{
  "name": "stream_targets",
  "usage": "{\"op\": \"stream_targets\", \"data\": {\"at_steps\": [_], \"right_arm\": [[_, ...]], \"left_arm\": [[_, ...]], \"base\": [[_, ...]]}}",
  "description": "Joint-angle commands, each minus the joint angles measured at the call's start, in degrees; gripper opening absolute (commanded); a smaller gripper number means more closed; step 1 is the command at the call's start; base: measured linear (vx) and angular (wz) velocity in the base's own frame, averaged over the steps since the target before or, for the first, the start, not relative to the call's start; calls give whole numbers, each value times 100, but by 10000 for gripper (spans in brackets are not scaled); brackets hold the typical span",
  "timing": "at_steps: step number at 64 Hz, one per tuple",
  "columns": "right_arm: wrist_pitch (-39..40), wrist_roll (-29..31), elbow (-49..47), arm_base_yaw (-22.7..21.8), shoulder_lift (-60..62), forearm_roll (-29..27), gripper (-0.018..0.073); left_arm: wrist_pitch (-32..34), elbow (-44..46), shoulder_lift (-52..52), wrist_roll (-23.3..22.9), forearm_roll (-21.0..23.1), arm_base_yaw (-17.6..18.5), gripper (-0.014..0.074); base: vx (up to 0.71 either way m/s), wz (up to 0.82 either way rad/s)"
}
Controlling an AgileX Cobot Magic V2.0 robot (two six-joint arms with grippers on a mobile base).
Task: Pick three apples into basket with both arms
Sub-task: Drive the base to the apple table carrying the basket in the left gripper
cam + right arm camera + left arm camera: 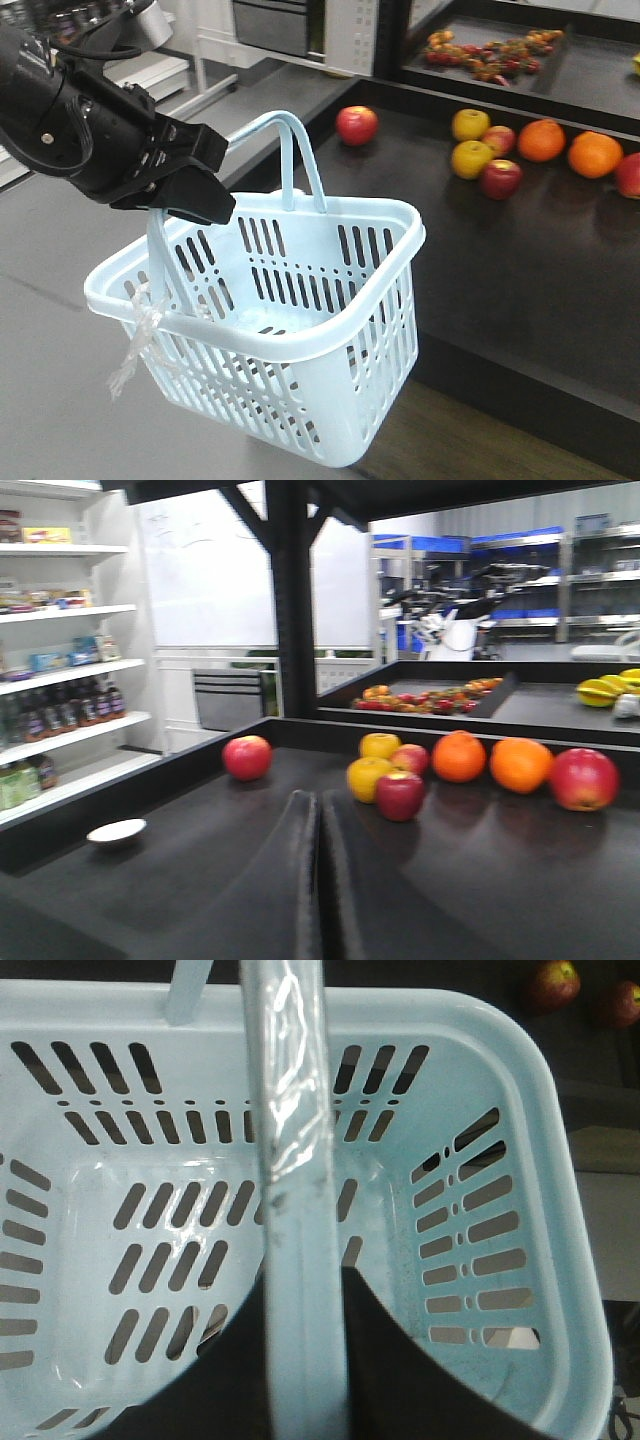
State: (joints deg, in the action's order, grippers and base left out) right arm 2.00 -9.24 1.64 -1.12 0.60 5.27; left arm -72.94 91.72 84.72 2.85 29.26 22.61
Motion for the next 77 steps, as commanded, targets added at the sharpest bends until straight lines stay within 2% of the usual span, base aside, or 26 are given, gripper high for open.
{"op": "stream_targets", "data": {"at_steps": [1,77], "right_arm": [[431,33,81,-27,43,54,-4],[431,33,81,-27,43,54,-4]], "left_arm": [[131,144,-242,-47,324,32,-8],[131,144,-242,-47,324,32,-8]], "base": [[9,-46],[4,-41]]}}
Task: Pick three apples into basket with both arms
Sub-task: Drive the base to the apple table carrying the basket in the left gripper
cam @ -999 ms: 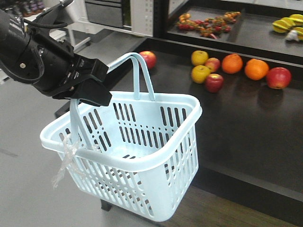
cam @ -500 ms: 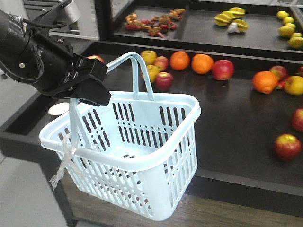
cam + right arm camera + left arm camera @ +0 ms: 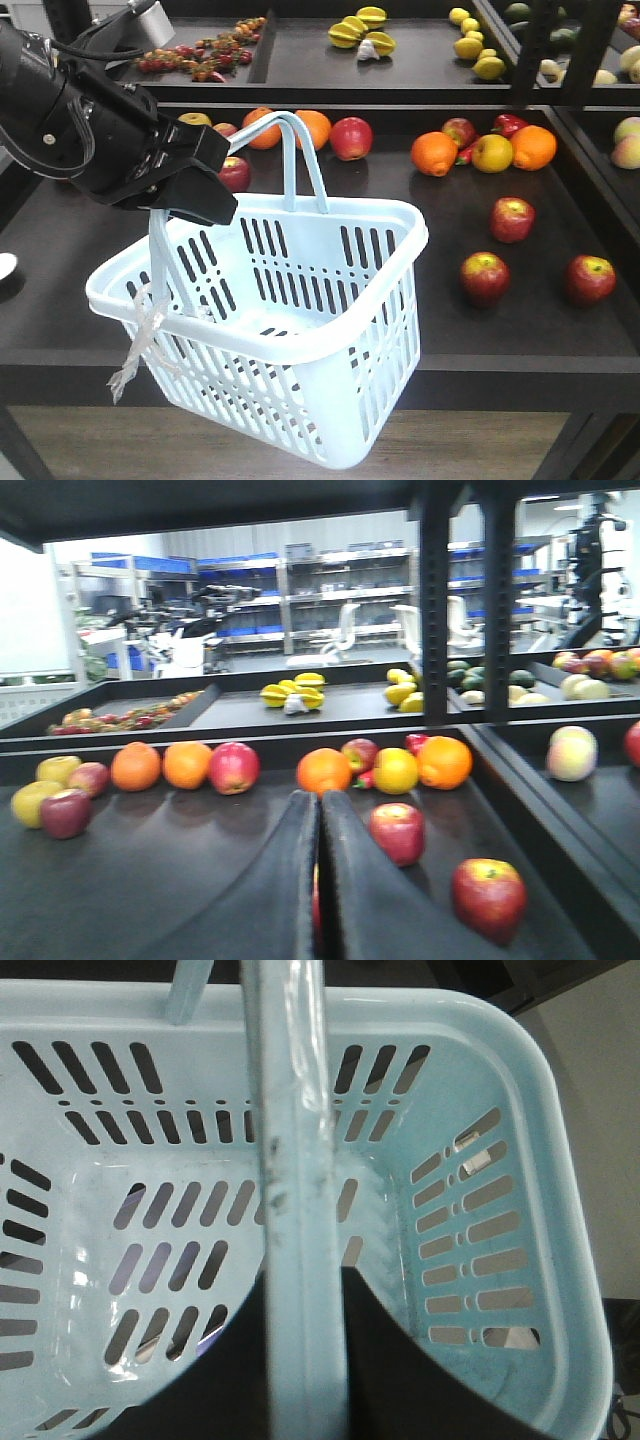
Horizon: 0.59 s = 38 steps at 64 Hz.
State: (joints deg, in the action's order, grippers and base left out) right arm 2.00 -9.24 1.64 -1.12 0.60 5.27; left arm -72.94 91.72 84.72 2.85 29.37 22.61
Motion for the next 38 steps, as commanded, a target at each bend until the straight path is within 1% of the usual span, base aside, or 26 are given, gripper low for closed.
{"op": "stream_targets", "data": {"at_steps": [1,16,38], "right_arm": [[431,33,81,-27,43,54,-4],[431,33,81,-27,43,54,-4],[431,33,81,-27,43,54,-4]], "left_arm": [[131,144,-242,-47,313,32,-8],[131,144,-242,-47,313,32,-8],[131,144,-242,-47,313,32,-8]], "base": [[4,-26],[5,-16],[7,-5]]}}
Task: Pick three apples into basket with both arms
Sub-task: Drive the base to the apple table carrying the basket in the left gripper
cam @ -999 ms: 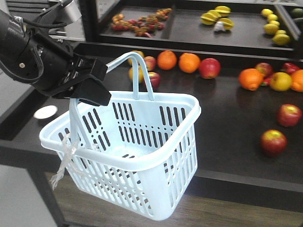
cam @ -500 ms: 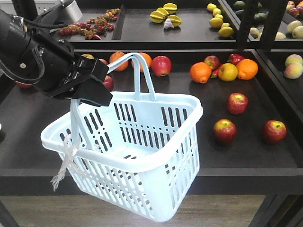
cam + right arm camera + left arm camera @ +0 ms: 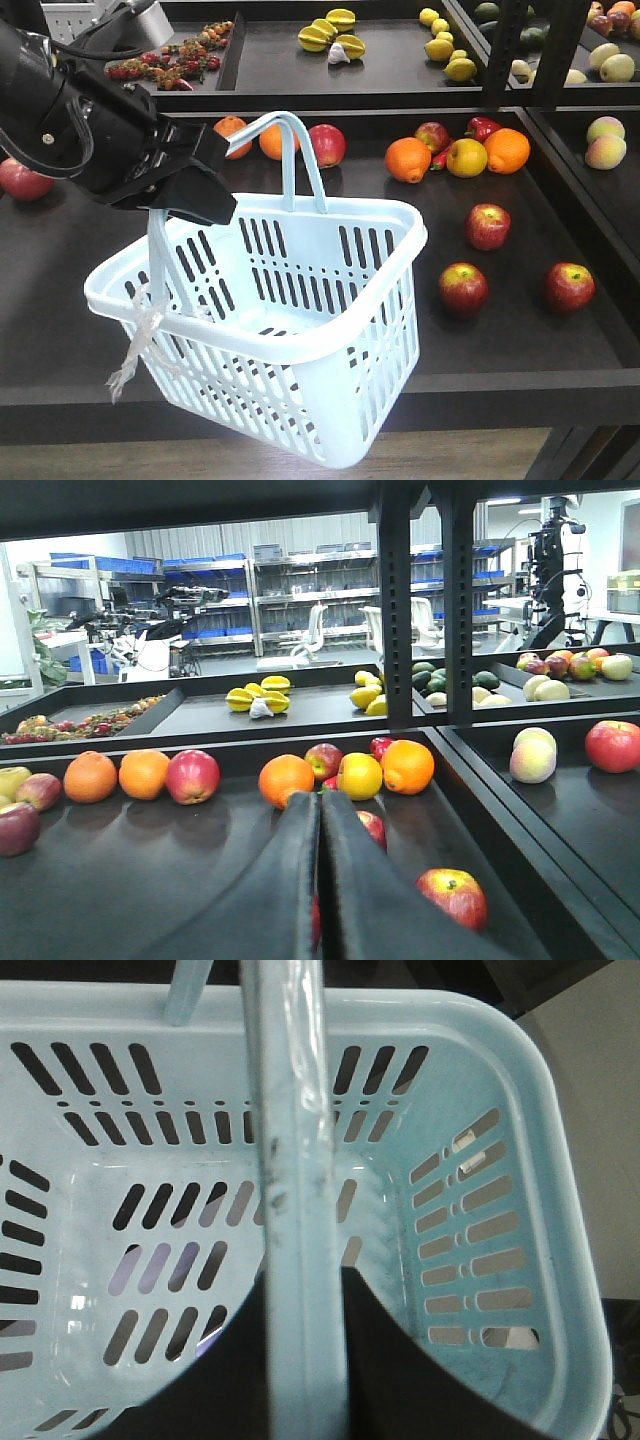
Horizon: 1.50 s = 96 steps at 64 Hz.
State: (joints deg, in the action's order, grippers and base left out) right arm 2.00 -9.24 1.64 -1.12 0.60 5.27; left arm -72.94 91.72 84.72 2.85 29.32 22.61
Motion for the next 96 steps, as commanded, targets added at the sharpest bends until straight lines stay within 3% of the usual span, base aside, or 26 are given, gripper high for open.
{"op": "stream_targets", "data": {"at_steps": [1,96], "right_arm": [[431,33,81,-27,43,54,-4],[431,33,81,-27,43,54,-4]], "left_arm": [[131,144,-242,-47,318,32,-8],[131,144,-242,-47,318,32,-8]], "base": [[8,-5],[9,4]]}}
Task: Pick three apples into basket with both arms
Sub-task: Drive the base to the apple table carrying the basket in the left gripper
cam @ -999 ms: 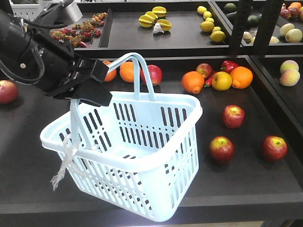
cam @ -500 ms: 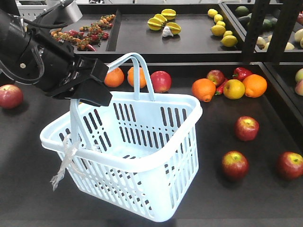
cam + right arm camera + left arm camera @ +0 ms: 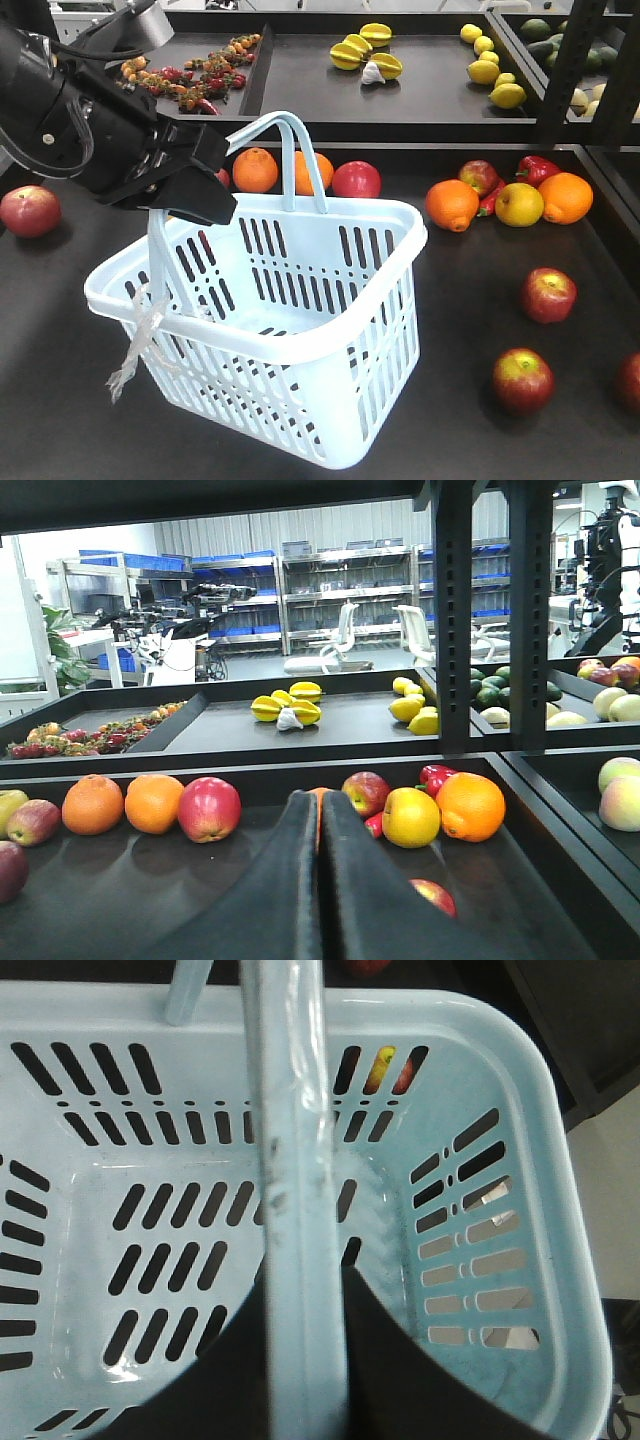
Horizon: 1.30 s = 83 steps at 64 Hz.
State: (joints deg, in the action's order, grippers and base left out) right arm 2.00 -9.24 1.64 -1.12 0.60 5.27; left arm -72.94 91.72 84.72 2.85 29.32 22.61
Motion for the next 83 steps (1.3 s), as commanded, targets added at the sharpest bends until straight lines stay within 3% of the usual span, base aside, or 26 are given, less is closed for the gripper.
{"op": "stream_targets", "data": {"at_steps": [1,83], "right_arm": [[431,33,81,-27,43,54,-4],[431,33,81,-27,43,54,-4]], "left_arm": [[131,144,-242,-47,318,32,-8],[131,144,-242,-47,318,32,-8]], "base": [[8,5],[4,0]]}}
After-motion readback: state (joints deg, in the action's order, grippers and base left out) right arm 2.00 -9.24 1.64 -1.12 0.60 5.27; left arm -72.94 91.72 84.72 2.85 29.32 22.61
